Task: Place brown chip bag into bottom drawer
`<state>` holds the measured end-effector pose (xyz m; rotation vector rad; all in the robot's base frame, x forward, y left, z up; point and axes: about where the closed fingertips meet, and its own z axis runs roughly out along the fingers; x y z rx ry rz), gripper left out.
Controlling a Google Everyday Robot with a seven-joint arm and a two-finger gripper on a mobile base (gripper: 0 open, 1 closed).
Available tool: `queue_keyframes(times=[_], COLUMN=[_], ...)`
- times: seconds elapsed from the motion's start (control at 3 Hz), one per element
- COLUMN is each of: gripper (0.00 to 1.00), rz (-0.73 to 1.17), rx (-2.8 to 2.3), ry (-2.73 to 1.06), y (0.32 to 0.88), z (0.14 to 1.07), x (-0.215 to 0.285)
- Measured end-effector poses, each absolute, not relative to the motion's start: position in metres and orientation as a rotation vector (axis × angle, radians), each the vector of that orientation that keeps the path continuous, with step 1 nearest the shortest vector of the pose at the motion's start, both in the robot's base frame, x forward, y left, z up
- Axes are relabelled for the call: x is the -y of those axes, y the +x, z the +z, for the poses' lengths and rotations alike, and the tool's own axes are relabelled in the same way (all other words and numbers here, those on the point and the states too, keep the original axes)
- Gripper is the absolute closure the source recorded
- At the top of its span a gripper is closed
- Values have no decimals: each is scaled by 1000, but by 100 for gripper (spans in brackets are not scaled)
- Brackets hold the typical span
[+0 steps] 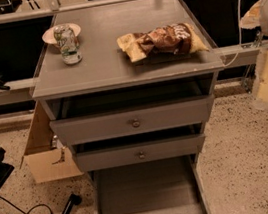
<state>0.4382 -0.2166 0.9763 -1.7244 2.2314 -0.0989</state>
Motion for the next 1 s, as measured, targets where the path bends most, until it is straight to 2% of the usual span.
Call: queue_keyframes(times=[0.33, 1.0], gripper=[0, 0], rz=[-99, -114], rx=[-2231, -2049], ry=[-1724, -1608], y=[438, 525], z=[976, 943], x=[217, 212])
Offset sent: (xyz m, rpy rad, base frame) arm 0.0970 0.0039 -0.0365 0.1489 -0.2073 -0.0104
